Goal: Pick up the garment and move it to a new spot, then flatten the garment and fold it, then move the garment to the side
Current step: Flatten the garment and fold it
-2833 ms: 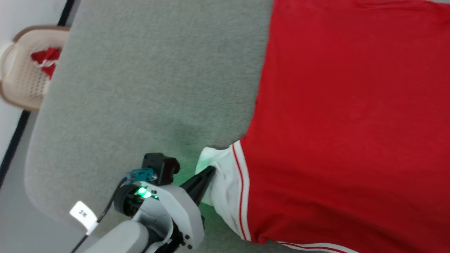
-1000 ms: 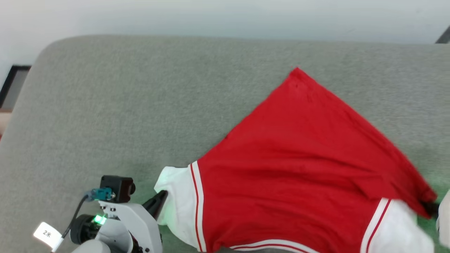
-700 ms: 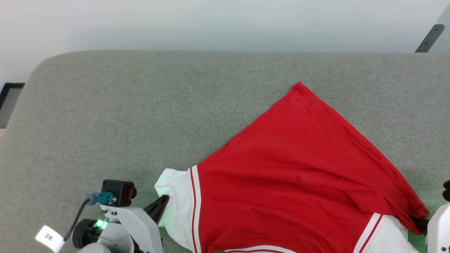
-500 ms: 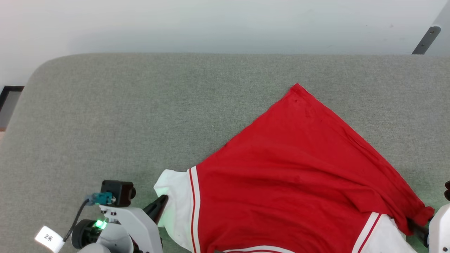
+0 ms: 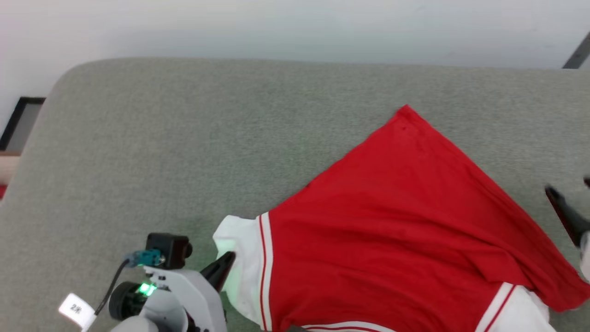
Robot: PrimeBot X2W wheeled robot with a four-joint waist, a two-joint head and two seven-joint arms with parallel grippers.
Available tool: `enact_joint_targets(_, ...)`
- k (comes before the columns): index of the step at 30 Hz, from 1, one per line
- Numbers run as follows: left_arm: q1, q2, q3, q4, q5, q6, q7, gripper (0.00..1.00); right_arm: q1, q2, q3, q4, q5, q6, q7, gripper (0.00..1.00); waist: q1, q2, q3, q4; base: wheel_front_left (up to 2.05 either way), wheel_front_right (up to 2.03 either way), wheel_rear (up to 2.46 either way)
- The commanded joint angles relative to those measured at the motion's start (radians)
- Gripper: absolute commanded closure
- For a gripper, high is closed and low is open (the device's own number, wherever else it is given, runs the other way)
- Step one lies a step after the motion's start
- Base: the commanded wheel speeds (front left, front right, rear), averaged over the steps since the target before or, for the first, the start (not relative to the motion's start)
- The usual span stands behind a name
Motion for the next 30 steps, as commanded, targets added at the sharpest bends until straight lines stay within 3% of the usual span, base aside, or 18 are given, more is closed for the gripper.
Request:
enact_joint_targets(1, -0.017, -0.008, -0.005, 0.000, 0.008, -0.007, -0.001, 1.00, -0.044, -0.002, 0.029, -0.007, -0.028, -0.001, -0.019, 0.00, 0.0000, 0.0000, 0.020, 0.027, 0.00, 0.00, 0.00)
enact_joint_targets(7, -0.062, -0.041, -0.027, 0.008, 0.023, -0.031, 0.004, 1.00, -0.247, 0.005, 0.159, 0.103, -0.053, -0.001, -0.066, 0.00, 0.0000, 0.0000, 0.066, 0.098, 0.00, 0.00, 0.00)
enact_joint_targets(14, -0.133, -0.105, -0.065, 0.042, 0.048, -0.073, 0.007, 1.00, -0.529, -0.029, 0.352, 0.375, -0.016, -0.001, -0.039, 0.00, 0.0000, 0.0000, 0.131, 0.195, 0.00, 0.00, 0.00)
enact_joint_targets(21, -0.195, -0.167, -0.096, 0.098, 0.060, -0.125, -0.002, 1.00, -0.738, -0.037, 0.521, 0.639, 0.068, -0.001, 0.068, 0.00, 0.0000, 0.0000, 0.185, 0.277, 0.00, 0.00, 0.00)
enact_joint_targets(29, -0.225, -0.217, -0.112, 0.162, 0.058, -0.163, -0.024, 1.00, -0.846, -0.053, 0.695, 0.822, 0.148, -0.001, 0.209, 0.00, 0.0000, 0.0000, 0.218, 0.336, 0.00, 0.00, 0.00)
enact_joint_targets(30, -0.226, -0.219, -0.112, 0.169, 0.057, -0.164, -0.029, 1.00, -0.843, -0.051, 0.717, 0.843, 0.164, 0.000, 0.243, 0.59, 0.0000, 0.0000, 0.219, 0.338, 0.00, 0.00, 0.00)
